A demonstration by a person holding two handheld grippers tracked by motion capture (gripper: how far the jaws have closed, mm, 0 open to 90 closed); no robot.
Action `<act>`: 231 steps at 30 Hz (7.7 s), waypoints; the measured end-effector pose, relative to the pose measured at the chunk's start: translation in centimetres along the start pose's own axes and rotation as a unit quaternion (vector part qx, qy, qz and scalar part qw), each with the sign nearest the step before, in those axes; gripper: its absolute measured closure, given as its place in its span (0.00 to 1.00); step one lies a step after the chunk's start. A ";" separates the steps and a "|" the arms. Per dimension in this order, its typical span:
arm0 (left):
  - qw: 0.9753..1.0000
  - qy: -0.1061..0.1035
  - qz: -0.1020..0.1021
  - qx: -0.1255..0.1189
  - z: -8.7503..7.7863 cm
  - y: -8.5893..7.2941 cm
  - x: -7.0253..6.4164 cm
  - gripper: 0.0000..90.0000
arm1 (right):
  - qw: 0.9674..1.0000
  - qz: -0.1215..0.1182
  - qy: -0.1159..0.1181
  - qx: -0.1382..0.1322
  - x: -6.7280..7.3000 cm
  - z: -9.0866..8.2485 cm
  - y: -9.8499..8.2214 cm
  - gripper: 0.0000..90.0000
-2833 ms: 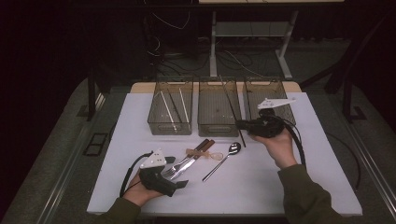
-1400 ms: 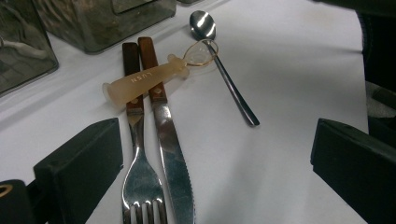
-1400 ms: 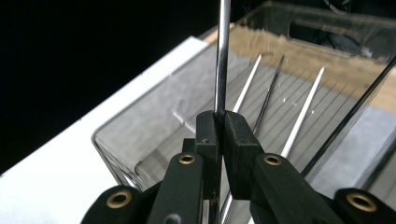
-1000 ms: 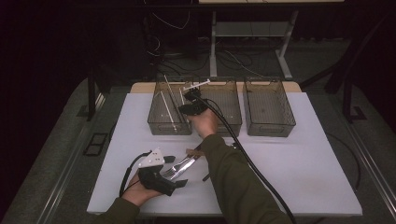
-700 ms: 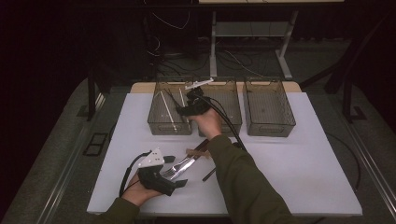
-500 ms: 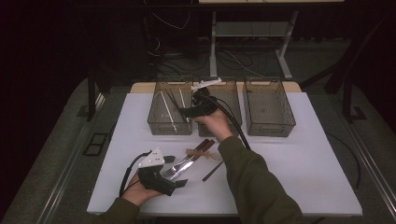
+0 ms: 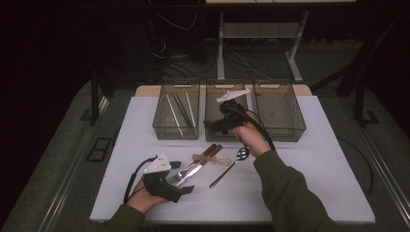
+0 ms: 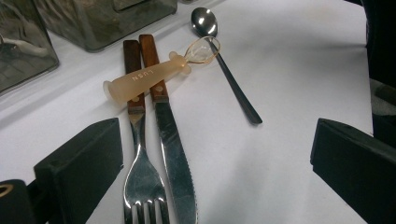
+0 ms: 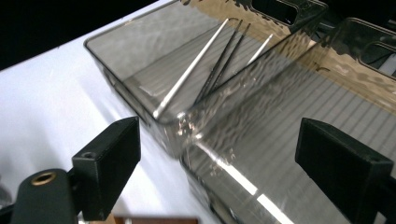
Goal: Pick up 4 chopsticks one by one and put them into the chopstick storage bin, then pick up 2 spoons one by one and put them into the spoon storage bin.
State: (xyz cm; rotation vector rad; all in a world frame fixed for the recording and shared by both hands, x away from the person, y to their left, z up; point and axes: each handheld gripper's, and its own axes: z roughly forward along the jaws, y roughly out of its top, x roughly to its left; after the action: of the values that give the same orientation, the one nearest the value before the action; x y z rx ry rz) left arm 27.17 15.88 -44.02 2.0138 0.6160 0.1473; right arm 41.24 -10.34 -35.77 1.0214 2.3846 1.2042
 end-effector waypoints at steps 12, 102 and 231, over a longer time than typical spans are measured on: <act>1.000 0.004 0.000 0.001 0.1 0.0 -0.1 0.01 | 1.000 -0.002 0.010 -0.015 -1.0 -4.4 -4.4 0.16; 0.993 -0.001 0.051 0.110 6.5 5.2 5.7 0.48 | 0.999 0.046 0.009 -0.008 -4.0 -13.6 -20.8 0.16; 0.998 0.061 -0.006 -0.002 8.7 16.2 7.5 0.80 | 0.999 0.034 0.002 -0.010 -3.6 -13.8 -20.5 0.16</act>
State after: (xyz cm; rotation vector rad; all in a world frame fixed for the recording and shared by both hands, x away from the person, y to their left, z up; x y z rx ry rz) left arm 42.60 6.36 -35.79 2.0072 0.7037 0.2646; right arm 26.94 -29.28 -43.68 1.1040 2.3529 1.2513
